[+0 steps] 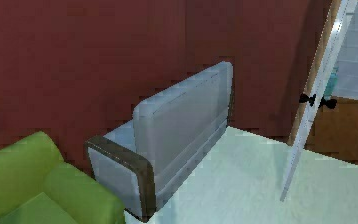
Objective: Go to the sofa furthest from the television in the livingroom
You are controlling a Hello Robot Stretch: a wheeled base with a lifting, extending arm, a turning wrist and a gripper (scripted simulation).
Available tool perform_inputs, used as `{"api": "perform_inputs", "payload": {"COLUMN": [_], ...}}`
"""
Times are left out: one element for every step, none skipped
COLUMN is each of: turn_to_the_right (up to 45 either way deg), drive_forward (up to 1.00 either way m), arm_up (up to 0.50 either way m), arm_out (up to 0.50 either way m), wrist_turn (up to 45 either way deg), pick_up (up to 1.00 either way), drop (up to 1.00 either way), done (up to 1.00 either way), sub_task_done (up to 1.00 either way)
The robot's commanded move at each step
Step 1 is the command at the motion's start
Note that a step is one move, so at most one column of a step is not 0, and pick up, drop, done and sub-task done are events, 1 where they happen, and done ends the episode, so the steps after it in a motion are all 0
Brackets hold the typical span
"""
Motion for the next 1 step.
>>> {"api": "perform_inputs", "payload": {"turn_to_the_right": [0.0], "drive_forward": [0.00], "arm_up": [0.00], "arm_out": [0.00], "wrist_turn": [0.0], "pick_up": [0.00], "drop": [0.00], "done": [1.00], "sub_task_done": [0.00]}}
